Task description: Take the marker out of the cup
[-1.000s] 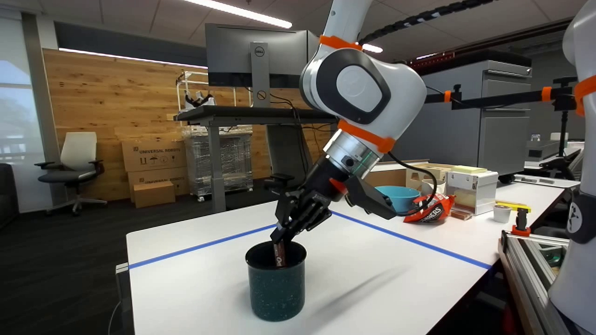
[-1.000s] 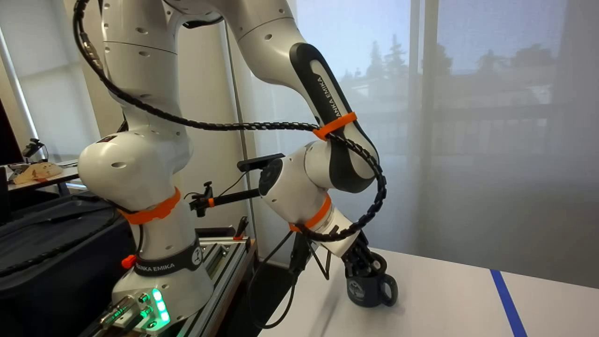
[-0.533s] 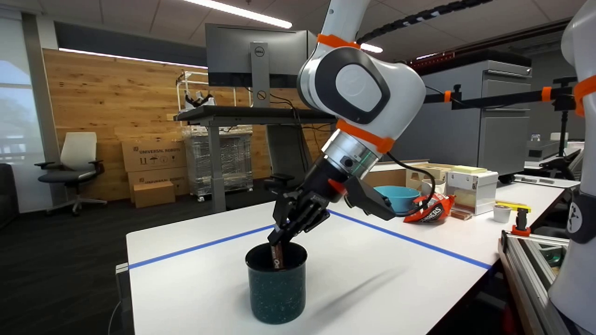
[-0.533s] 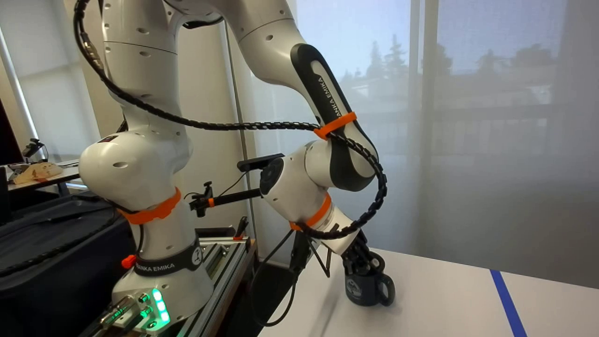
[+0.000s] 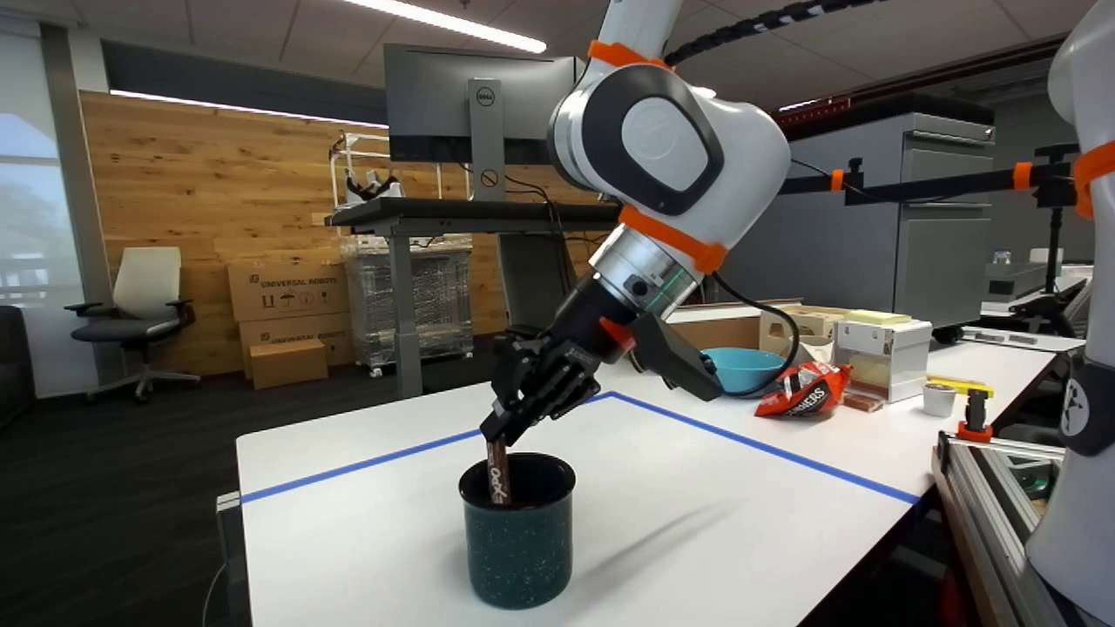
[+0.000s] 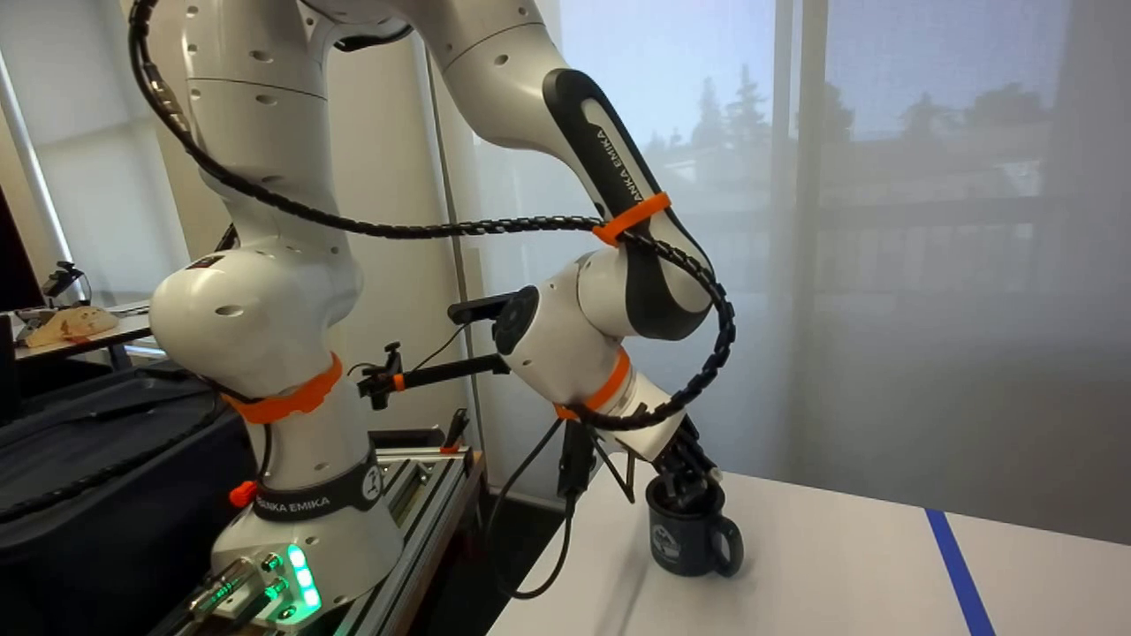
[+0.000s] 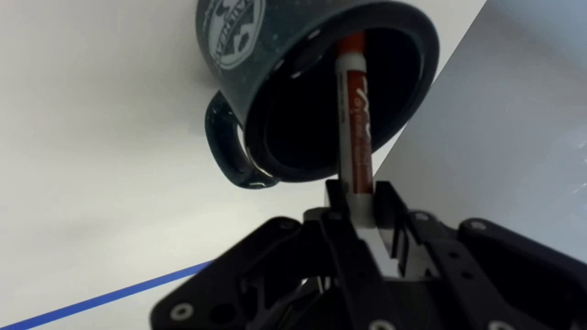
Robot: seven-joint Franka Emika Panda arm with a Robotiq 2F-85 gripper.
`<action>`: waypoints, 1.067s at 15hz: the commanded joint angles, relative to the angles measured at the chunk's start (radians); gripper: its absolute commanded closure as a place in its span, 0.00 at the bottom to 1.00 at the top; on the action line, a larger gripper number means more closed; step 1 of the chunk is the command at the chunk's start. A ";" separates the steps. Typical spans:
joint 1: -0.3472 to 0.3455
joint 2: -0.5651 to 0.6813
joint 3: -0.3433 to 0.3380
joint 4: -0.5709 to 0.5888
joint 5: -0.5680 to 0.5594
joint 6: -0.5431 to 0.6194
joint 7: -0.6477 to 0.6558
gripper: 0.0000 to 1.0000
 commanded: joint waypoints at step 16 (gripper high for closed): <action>-0.076 -0.003 -0.064 0.274 -0.019 0.036 0.079 0.95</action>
